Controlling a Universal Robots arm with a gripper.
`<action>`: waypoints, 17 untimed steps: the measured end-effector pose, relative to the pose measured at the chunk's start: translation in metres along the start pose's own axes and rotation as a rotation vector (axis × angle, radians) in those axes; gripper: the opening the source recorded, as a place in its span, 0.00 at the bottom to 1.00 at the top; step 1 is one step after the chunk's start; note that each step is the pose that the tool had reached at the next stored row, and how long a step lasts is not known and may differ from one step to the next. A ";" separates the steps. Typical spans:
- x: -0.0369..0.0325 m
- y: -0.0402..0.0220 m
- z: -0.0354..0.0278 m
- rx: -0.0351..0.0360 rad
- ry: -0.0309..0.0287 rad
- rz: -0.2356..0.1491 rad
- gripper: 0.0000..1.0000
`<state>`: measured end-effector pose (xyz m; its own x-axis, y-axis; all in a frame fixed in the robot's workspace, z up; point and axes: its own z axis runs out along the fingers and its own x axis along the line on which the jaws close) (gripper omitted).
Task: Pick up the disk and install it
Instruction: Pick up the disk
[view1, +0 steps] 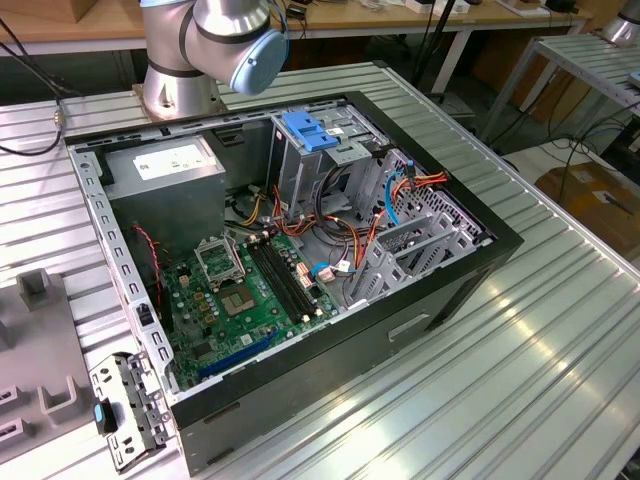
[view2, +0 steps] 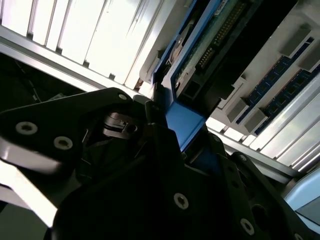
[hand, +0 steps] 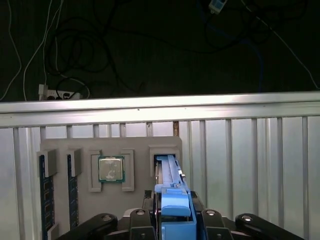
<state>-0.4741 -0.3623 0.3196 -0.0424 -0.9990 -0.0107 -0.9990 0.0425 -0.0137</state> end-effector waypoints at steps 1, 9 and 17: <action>0.0000 0.0000 -0.0006 0.0001 -0.0001 0.000 0.37; -0.0001 -0.0001 -0.0053 0.0001 0.0000 0.000 0.37; -0.0001 -0.0002 -0.0110 0.0001 0.0000 0.000 0.37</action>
<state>-0.4740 -0.3623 0.3306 -0.0424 -0.9990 -0.0107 -0.9990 0.0425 -0.0138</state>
